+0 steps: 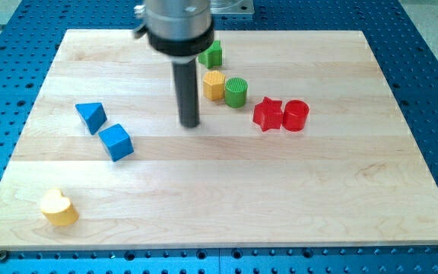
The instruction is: Place the hexagon diagonally top right to the triangle
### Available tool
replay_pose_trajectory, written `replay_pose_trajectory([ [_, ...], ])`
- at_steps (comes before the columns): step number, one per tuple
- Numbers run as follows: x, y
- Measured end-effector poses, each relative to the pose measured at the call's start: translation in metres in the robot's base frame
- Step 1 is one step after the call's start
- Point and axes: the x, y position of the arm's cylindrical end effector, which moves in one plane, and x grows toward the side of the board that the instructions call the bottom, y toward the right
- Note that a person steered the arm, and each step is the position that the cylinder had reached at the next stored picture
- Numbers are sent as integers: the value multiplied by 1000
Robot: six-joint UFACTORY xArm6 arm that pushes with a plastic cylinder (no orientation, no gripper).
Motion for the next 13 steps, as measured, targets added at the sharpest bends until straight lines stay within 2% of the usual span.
replay_pose_trajectory([
  [2,-86,-2],
  [3,-117,46],
  [4,-134,120],
  [5,-115,139],
  [6,-83,76],
  [7,-78,34],
  [8,-78,10],
  [9,-76,-39],
  [11,-84,-86],
  [13,-80,-179],
])
